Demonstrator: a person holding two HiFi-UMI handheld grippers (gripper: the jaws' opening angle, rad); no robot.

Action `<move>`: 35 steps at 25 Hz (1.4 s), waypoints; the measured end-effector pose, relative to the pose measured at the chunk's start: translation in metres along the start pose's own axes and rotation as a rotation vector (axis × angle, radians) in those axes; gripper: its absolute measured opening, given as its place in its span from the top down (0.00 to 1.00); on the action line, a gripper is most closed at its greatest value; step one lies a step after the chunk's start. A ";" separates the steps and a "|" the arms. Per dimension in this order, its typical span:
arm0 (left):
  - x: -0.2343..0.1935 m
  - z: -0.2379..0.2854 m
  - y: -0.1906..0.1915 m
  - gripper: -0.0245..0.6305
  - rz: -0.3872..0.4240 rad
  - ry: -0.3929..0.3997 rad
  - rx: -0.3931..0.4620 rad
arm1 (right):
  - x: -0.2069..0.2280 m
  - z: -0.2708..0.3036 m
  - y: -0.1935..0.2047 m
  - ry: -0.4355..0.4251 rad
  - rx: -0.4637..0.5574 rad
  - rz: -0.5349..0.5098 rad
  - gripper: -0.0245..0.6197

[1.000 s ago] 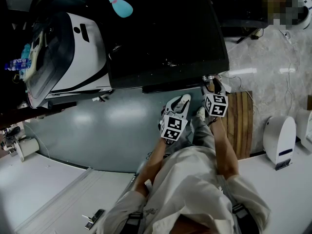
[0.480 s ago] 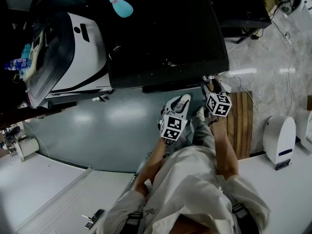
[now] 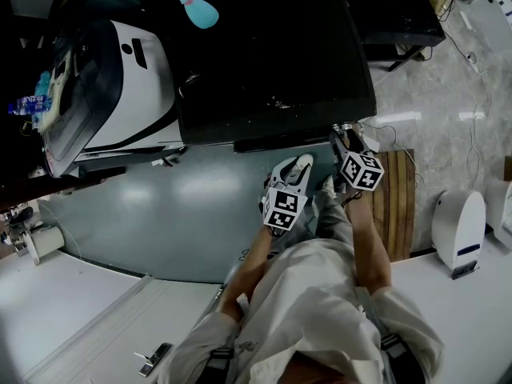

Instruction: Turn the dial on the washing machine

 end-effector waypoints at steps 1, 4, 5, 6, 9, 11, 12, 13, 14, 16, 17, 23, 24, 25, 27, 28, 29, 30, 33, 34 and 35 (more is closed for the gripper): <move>0.000 0.000 0.000 0.77 0.000 0.000 0.000 | 0.000 0.000 0.000 -0.003 0.002 0.009 0.55; 0.000 0.001 0.002 0.77 0.001 0.000 0.000 | 0.001 0.001 0.001 -0.011 0.009 0.031 0.55; 0.000 0.001 0.002 0.77 0.002 0.001 0.002 | 0.001 0.001 0.001 -0.014 0.011 0.039 0.55; 0.000 0.001 0.001 0.77 0.004 0.001 0.004 | 0.001 0.001 0.002 -0.017 0.013 0.049 0.55; 0.000 0.001 0.000 0.77 0.006 0.001 0.010 | 0.002 0.001 0.002 -0.026 0.023 0.085 0.55; 0.000 0.000 0.000 0.77 0.005 0.000 0.009 | 0.002 0.001 0.003 -0.030 0.027 0.106 0.55; 0.000 0.000 0.000 0.77 0.005 0.001 0.008 | 0.002 0.001 0.003 -0.031 0.028 0.112 0.55; 0.000 0.000 0.000 0.77 0.005 0.001 0.008 | 0.002 0.001 0.003 -0.033 0.029 0.119 0.55; 0.000 0.000 -0.001 0.77 0.004 0.000 0.008 | 0.002 0.001 0.003 -0.035 0.031 0.128 0.55; -0.001 0.000 -0.001 0.77 0.004 0.000 0.007 | 0.003 0.001 0.003 -0.042 0.037 0.153 0.55; -0.001 0.000 -0.001 0.77 0.004 -0.001 0.006 | 0.003 0.001 0.003 -0.044 0.042 0.168 0.55; -0.002 0.000 0.000 0.77 0.002 -0.002 0.006 | 0.004 0.002 0.003 -0.065 0.068 0.249 0.55; -0.001 0.001 0.000 0.77 0.002 -0.002 0.006 | 0.004 0.002 0.004 -0.070 0.071 0.261 0.55; -0.001 0.001 0.000 0.77 0.002 -0.001 0.006 | 0.005 0.003 0.005 -0.074 0.075 0.271 0.55; -0.001 0.001 0.000 0.77 0.001 -0.001 0.004 | 0.003 0.002 0.003 -0.078 0.079 0.291 0.55; -0.001 0.000 0.000 0.77 0.001 -0.001 0.003 | 0.002 0.001 0.002 -0.079 0.081 0.302 0.55; -0.001 0.000 0.000 0.77 0.001 -0.001 0.002 | 0.002 0.001 0.001 -0.081 0.084 0.313 0.55; -0.001 0.000 0.000 0.77 0.001 -0.001 0.002 | 0.002 0.001 0.001 -0.085 0.088 0.326 0.55; -0.002 0.000 -0.001 0.77 0.002 -0.003 0.002 | 0.003 0.001 0.002 -0.097 0.102 0.372 0.55; -0.002 0.001 -0.001 0.77 0.003 -0.004 0.003 | 0.003 0.001 0.002 -0.103 0.108 0.392 0.55; -0.002 0.001 -0.002 0.77 0.004 -0.004 0.005 | 0.003 0.001 0.002 -0.108 0.114 0.412 0.54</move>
Point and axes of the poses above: the fingertips, and each gripper's own axes: z forward along the fingers, x to its right, y out of its underside, the point moved 2 cm from there along -z, backward along the fingers, and after that the axes turned 11 degrees about -z, right-handed, at the moved point
